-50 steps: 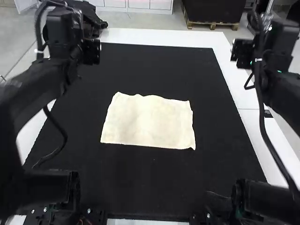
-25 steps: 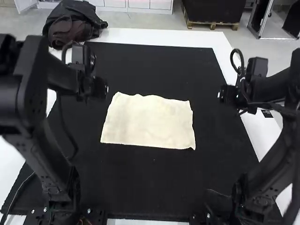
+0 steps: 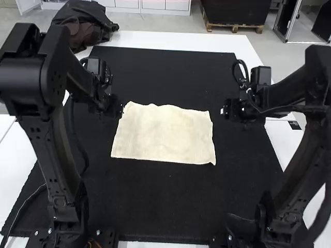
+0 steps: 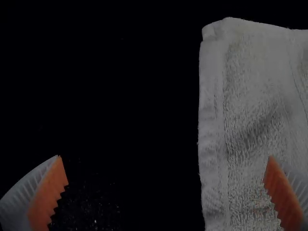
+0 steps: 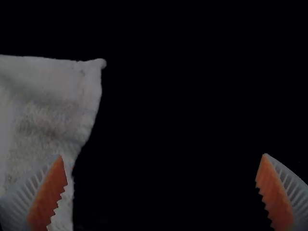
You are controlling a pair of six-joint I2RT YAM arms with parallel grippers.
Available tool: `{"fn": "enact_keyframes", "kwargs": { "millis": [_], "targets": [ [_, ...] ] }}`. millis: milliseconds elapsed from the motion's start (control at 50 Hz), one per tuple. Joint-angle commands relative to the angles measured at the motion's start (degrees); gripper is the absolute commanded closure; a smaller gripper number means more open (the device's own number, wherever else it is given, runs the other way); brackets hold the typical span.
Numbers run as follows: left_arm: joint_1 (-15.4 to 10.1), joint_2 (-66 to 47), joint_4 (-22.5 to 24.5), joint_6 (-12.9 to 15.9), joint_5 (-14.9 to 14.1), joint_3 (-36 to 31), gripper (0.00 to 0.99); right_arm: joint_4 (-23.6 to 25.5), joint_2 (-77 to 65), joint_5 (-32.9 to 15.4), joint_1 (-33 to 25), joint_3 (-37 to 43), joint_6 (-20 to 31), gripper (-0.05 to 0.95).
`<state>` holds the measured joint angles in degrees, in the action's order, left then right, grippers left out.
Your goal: Fold the towel.
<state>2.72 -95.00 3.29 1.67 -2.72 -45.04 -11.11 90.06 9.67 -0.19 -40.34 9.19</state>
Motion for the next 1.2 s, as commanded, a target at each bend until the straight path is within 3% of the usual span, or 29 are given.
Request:
{"fn": "enact_keyframes", "kwargs": {
  "millis": [0,460,1180],
  "targets": [
    [-0.2,-1.4,0.8,0.3,-1.3,-2.1,0.036,-1.1,1.9,-0.4,1.9,-2.5,-0.4,-0.01],
    [-1.1,-7.5,3.0,0.7,-2.8,-5.3,0.038,-3.8,10.0,-0.4,4.8,-6.9,-1.9,-0.01],
    [-2.5,-16.8,3.1,0.7,-3.4,-11.7,0.036,-4.1,19.7,-0.4,9.0,-12.4,-5.8,-0.01]
  ]
}}
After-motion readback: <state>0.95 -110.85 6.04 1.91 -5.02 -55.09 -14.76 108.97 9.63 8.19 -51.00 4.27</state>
